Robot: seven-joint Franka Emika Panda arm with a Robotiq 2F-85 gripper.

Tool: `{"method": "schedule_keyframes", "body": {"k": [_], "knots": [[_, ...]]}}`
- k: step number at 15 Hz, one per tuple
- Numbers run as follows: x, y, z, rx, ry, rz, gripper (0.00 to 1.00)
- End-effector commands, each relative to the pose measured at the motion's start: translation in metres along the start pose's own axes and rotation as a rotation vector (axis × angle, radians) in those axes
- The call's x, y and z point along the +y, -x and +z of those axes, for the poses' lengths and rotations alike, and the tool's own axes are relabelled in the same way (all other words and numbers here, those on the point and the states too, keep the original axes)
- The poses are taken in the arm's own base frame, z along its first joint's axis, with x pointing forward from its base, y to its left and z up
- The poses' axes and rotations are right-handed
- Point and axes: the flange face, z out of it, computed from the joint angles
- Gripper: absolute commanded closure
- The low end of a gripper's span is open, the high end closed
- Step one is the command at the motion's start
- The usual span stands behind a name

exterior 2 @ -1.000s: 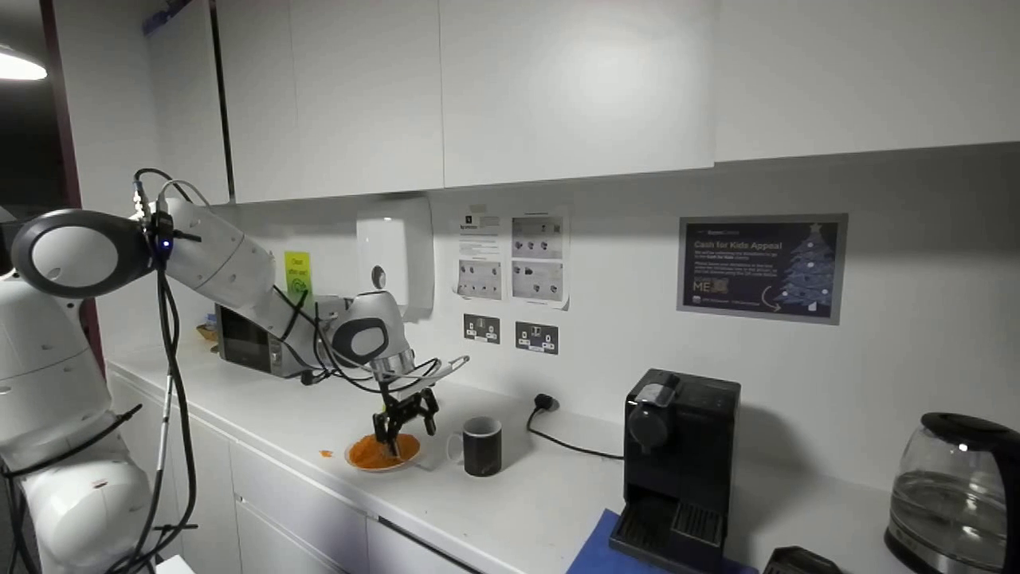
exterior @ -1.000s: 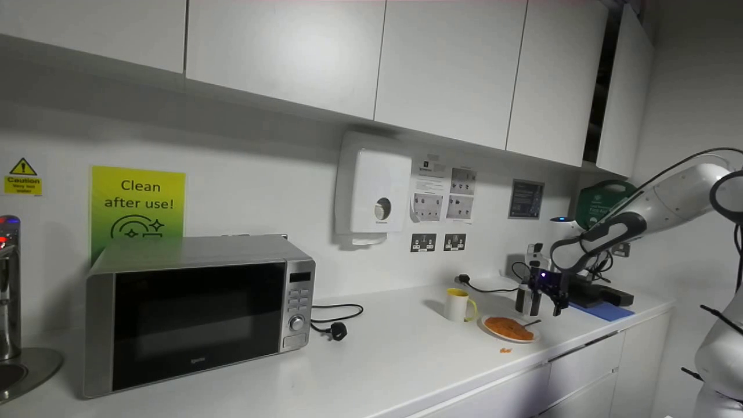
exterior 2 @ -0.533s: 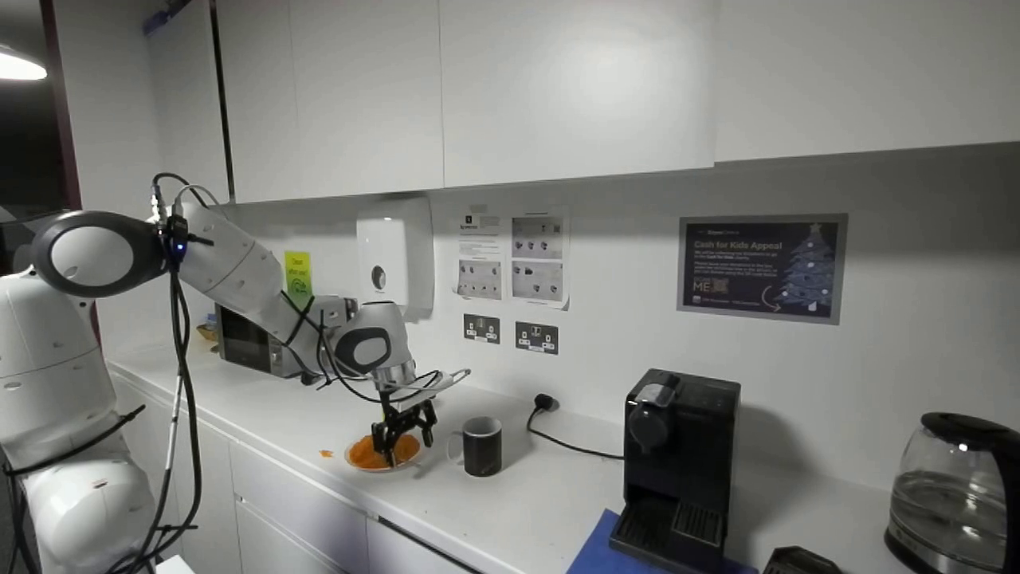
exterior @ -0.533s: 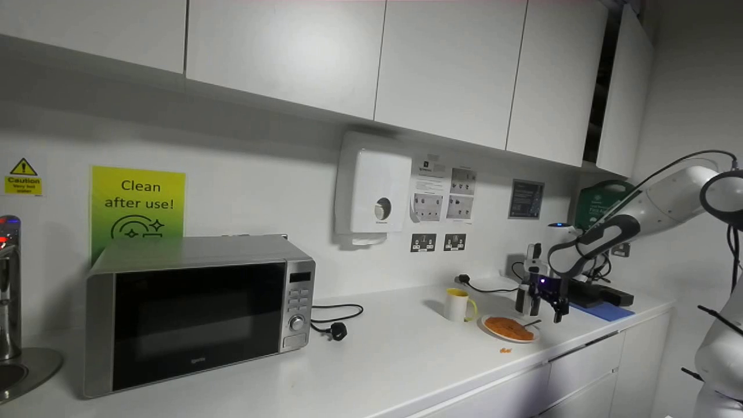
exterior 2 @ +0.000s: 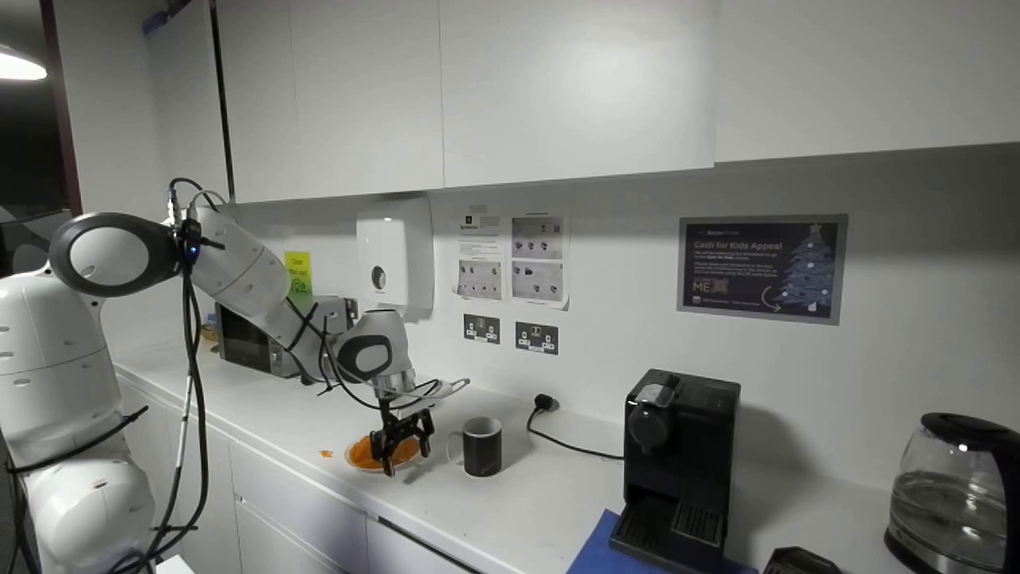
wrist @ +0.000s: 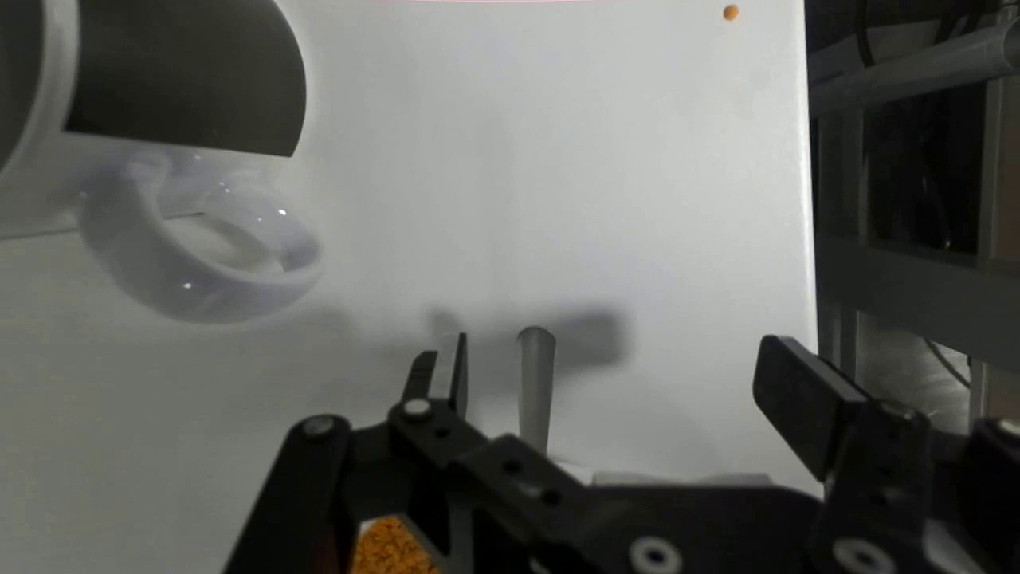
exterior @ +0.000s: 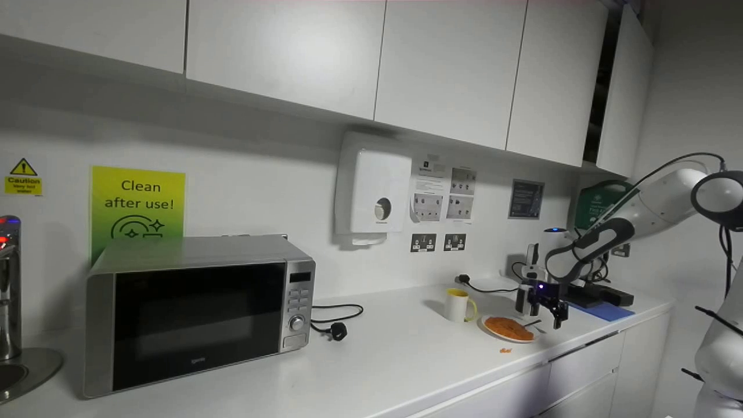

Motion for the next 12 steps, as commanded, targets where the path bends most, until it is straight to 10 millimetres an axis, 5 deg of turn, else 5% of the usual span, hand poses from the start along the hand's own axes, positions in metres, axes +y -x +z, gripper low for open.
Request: {"method": "schedule_keyframes", "body": {"k": [1, 9, 12], "knots": [[0.0048, -0.0002, 0.0031, 0.008, 0.001, -0.012, 0.25], [0.0064, -0.0002, 0.0058, 0.006, 0.001, -0.009, 0.89], [0.0070, 0.0000, 0.0060, 0.002, 0.002, -0.009, 1.00]]}}
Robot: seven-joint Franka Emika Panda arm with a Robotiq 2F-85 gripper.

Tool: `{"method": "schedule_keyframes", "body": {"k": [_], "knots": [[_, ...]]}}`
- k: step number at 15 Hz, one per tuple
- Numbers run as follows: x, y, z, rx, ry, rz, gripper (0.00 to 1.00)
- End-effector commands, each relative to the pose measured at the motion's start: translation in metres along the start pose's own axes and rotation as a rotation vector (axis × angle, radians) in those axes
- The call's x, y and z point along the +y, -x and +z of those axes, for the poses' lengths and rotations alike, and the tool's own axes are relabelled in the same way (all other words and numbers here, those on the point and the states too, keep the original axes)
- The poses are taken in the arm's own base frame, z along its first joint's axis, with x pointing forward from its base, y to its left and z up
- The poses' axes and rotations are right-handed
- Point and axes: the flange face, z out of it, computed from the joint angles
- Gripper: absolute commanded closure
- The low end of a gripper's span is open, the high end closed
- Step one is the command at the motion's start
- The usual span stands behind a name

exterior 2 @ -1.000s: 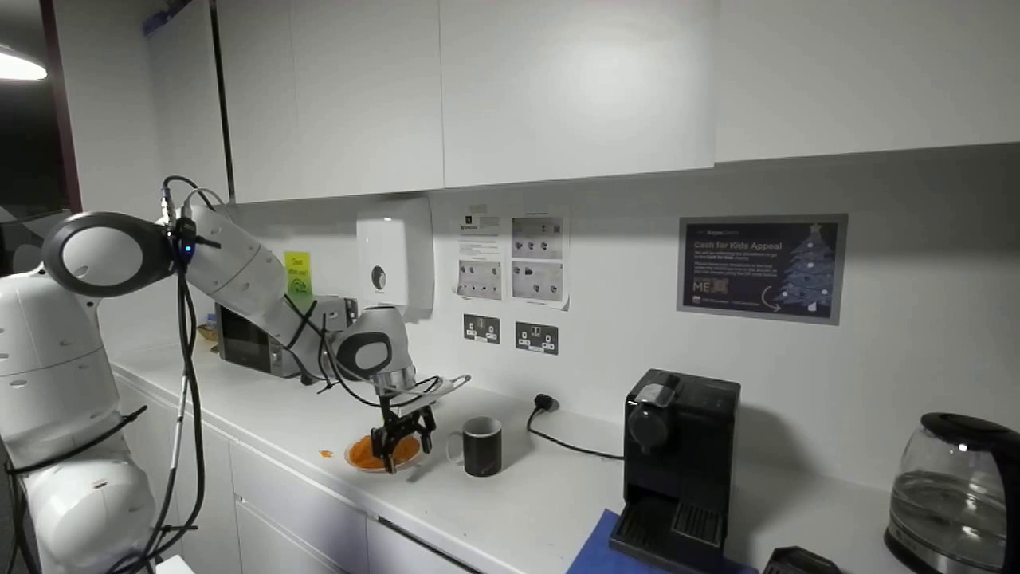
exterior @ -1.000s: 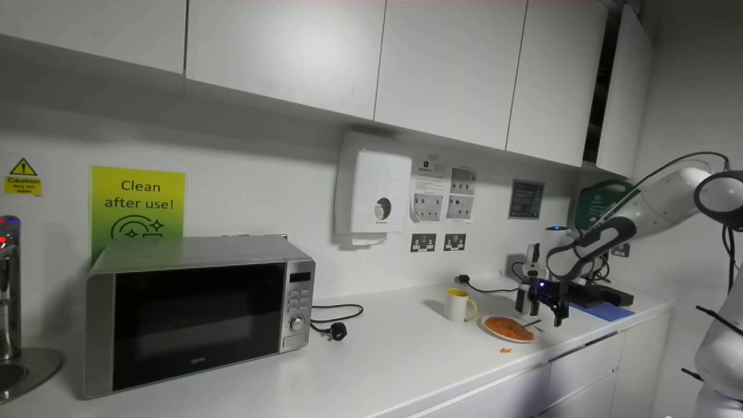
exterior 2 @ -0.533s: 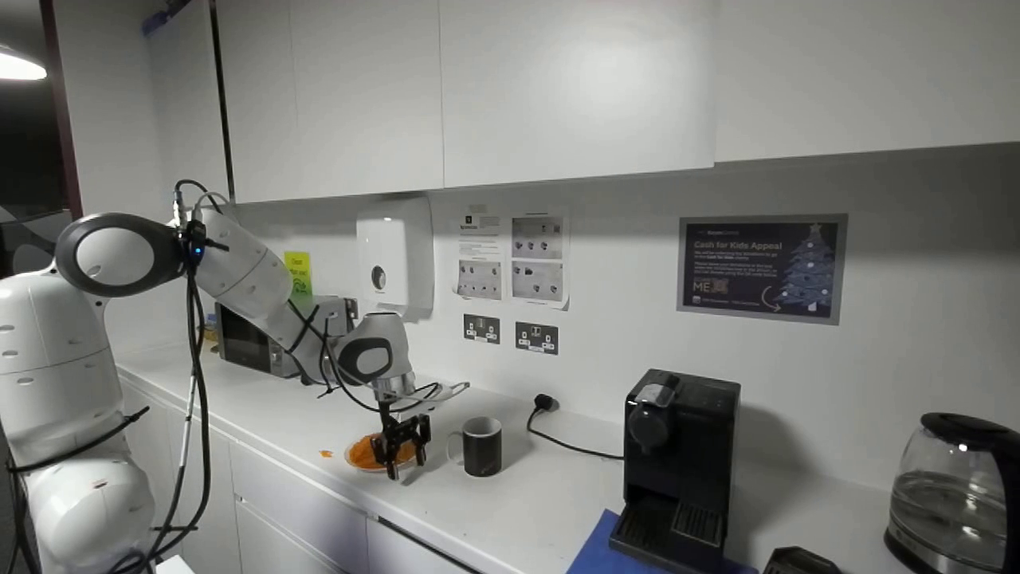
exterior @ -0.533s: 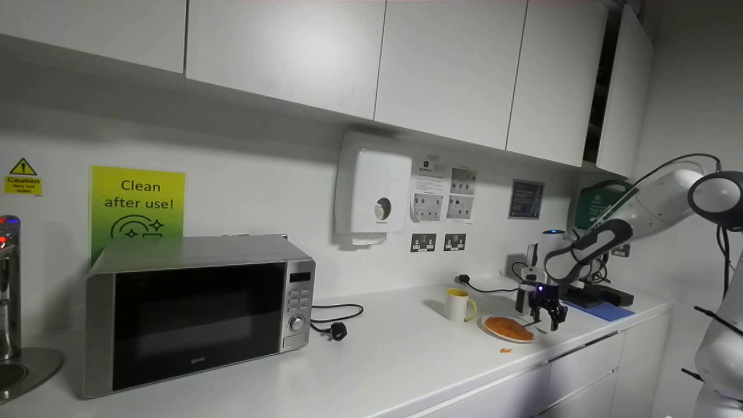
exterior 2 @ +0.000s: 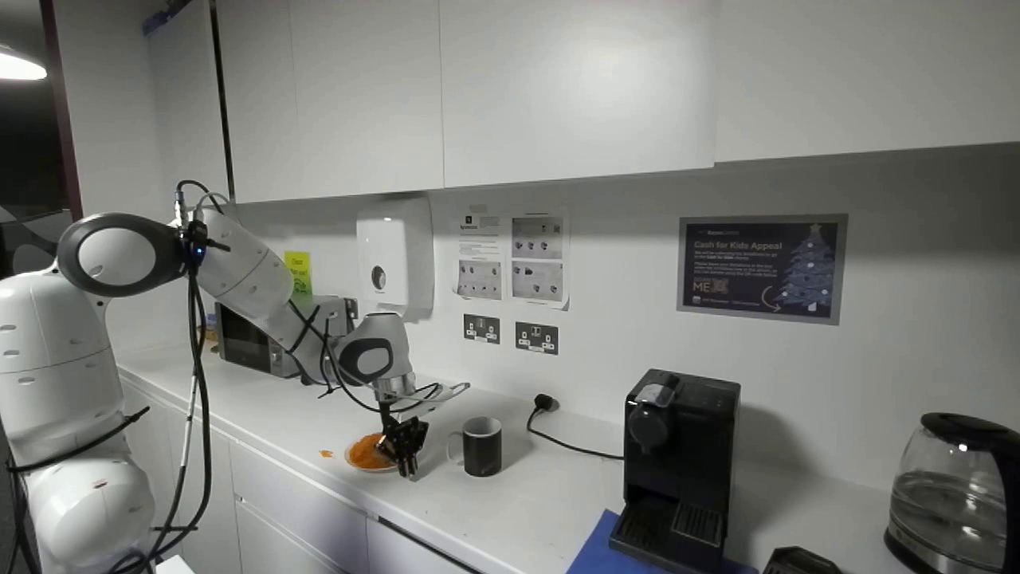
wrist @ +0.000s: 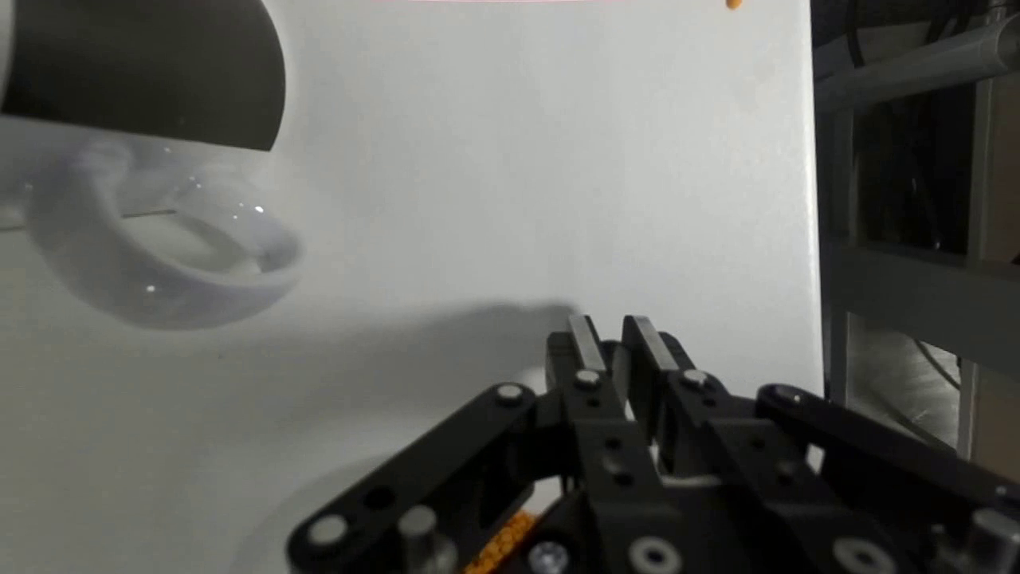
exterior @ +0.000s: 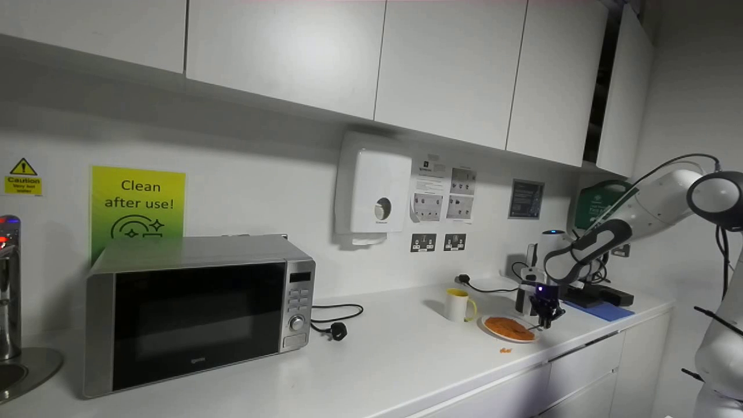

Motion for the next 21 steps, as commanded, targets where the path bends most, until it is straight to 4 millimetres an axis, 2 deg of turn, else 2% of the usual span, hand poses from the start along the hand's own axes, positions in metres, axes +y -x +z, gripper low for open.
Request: {"method": "schedule_keyframes", "body": {"k": [1, 13, 21], "knots": [[0.007, 0.002, -0.002, 0.000, 0.021, -0.003, 0.97], [0.014, -0.002, -0.017, -0.030, 0.057, 0.024, 0.97], [0.024, -0.037, -0.039, -0.260, 0.187, -0.028, 0.97]]}}
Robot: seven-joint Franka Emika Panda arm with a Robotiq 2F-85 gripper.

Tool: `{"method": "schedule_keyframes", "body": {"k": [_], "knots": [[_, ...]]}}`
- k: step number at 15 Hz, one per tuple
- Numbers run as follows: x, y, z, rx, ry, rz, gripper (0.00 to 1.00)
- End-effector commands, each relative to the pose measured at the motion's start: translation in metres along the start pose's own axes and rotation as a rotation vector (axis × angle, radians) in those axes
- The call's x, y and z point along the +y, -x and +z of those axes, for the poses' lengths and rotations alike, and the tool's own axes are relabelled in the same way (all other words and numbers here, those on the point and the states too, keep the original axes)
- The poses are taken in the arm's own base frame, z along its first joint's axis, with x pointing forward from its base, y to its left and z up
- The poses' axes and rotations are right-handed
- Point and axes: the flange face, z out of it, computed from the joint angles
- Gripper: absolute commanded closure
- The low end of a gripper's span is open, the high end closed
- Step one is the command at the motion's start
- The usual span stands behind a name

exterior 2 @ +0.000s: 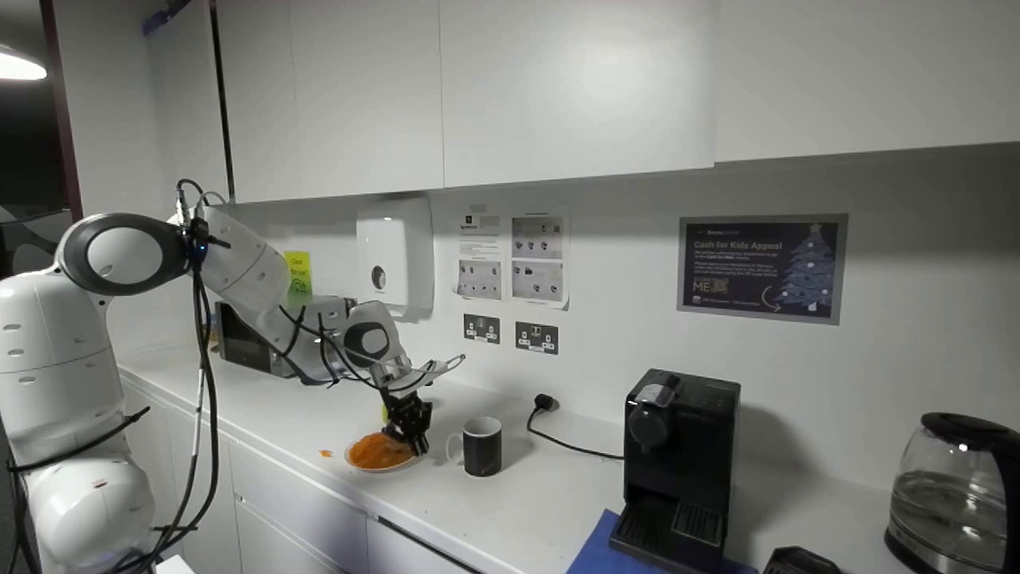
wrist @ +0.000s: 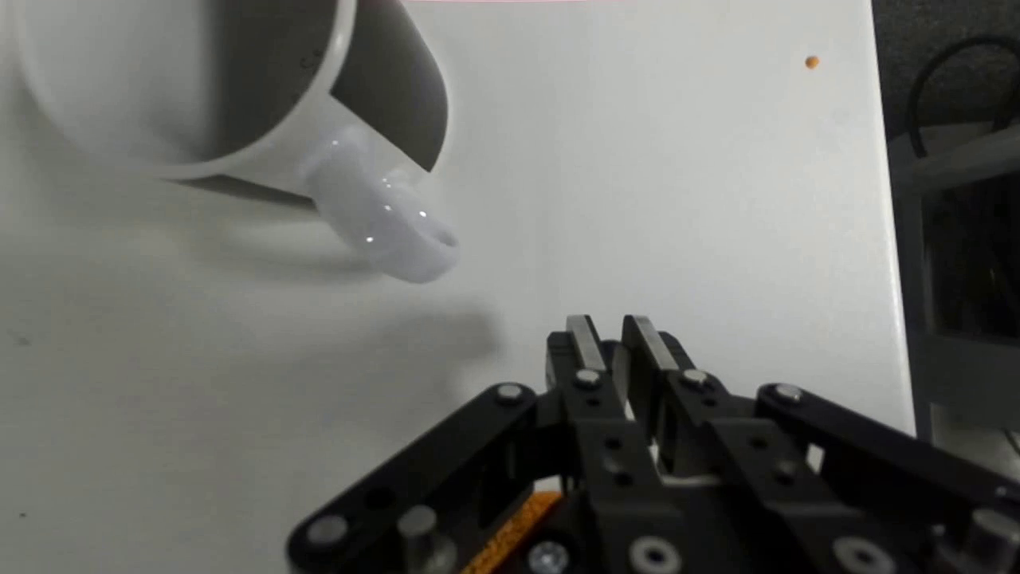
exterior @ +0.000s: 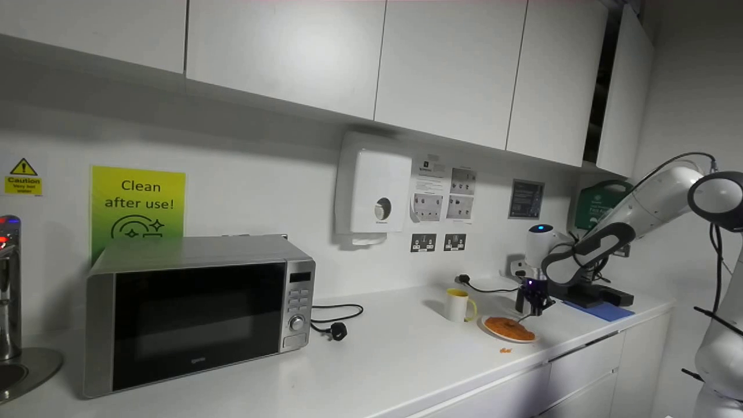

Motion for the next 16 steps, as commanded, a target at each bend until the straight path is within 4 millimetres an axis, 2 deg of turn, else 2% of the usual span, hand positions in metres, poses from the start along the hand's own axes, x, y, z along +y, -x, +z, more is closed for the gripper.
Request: {"method": "schedule_keyframes", "body": {"k": [1, 9, 13, 16], "knots": [[0.006, -0.010, -0.016, -0.112, 0.098, -0.013, 0.97], [-0.003, -0.017, -0.021, -0.388, 0.267, -0.039, 0.97], [-0.010, -0.023, -0.019, -0.466, 0.297, -0.049, 0.97], [-0.015, -0.034, -0.020, -0.492, 0.304, -0.063, 0.97]]}}
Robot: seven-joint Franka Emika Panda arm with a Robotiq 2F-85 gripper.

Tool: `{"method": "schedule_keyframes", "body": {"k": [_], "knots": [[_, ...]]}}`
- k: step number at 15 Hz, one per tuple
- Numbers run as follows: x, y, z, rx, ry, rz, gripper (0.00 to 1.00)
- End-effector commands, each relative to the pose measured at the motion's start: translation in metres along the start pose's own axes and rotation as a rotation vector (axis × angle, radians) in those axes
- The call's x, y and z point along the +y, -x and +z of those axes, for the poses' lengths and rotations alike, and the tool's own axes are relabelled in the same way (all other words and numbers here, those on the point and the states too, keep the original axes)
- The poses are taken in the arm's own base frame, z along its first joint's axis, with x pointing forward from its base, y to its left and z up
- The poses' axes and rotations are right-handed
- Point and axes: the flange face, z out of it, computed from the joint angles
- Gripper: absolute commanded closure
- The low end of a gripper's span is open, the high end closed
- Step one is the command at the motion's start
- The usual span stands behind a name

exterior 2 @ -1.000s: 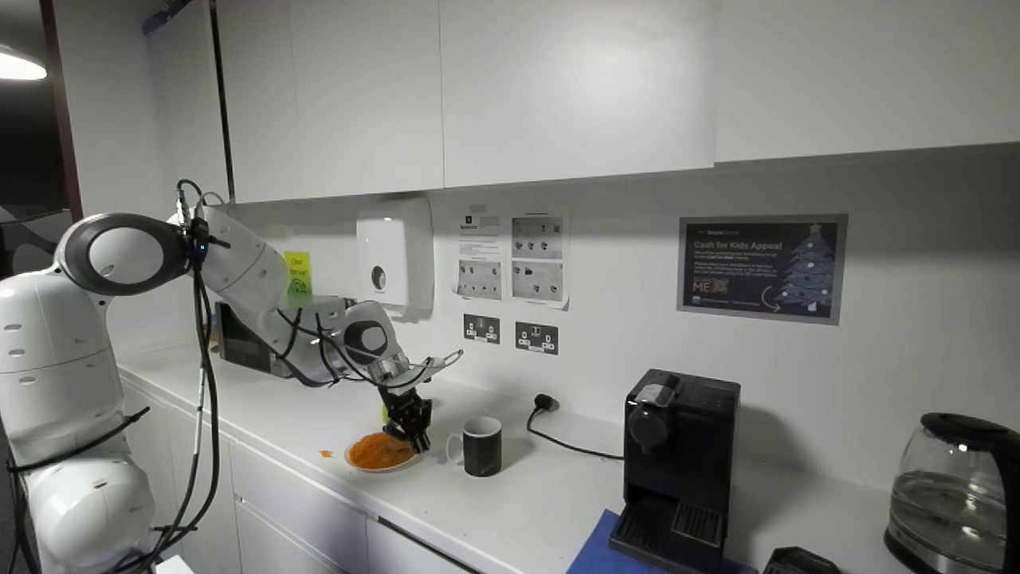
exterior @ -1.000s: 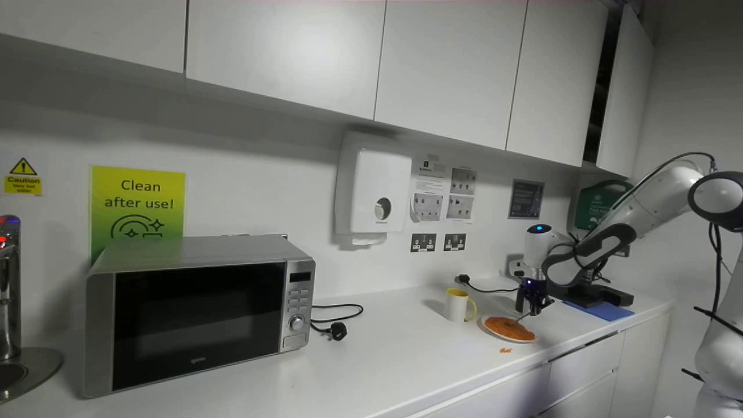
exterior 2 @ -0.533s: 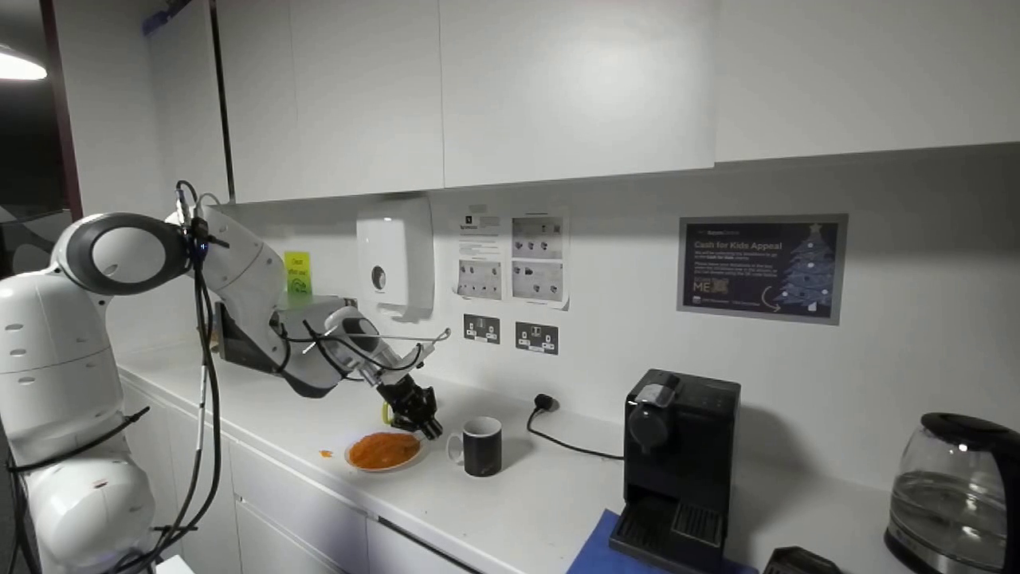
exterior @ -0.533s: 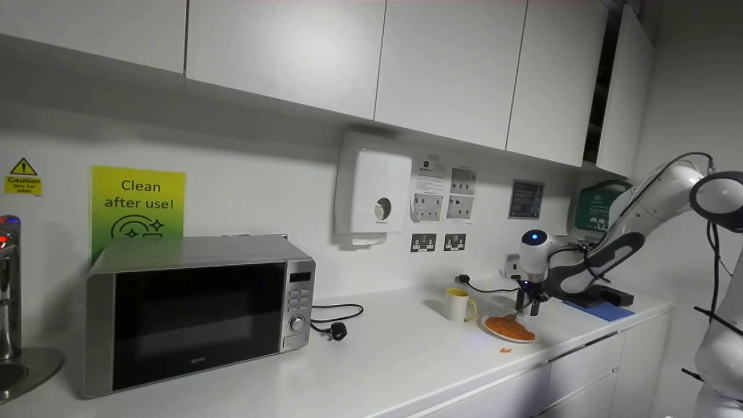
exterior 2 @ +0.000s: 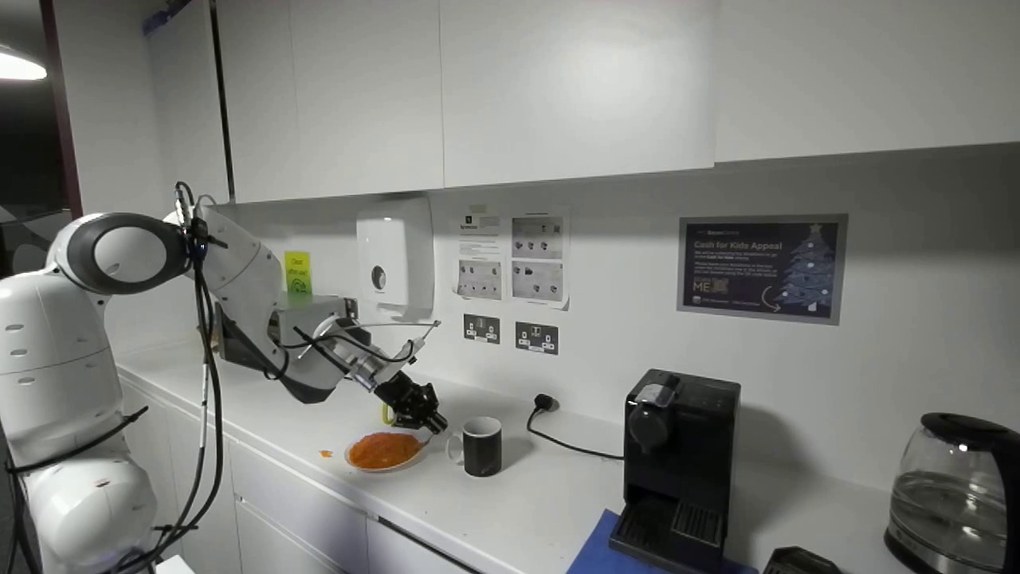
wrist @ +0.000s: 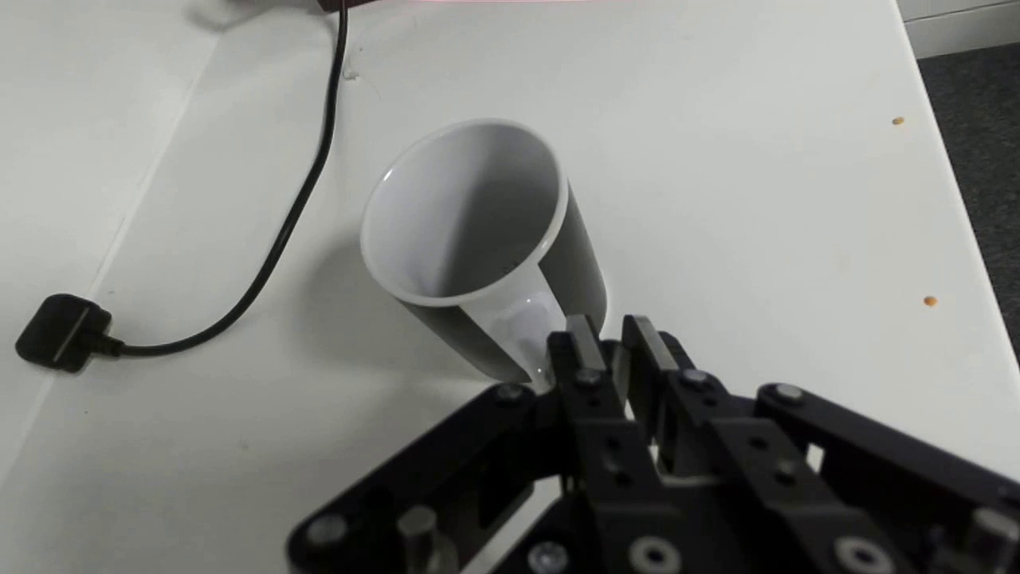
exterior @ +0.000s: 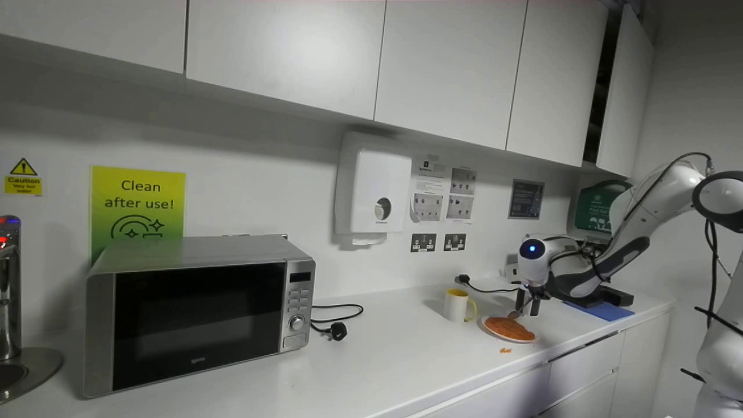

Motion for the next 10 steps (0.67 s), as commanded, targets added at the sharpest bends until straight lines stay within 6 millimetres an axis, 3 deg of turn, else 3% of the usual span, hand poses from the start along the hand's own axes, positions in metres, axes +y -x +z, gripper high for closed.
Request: {"method": "schedule_keyframes", "body": {"k": [1, 5, 10], "knots": [[-0.008, -0.005, -0.017, -0.052, 0.033, -0.007, 0.97], [-0.012, -0.018, -0.030, -0.077, 0.063, -0.032, 0.97], [-0.018, -0.025, -0.029, -0.152, 0.082, -0.060, 0.97]]}}
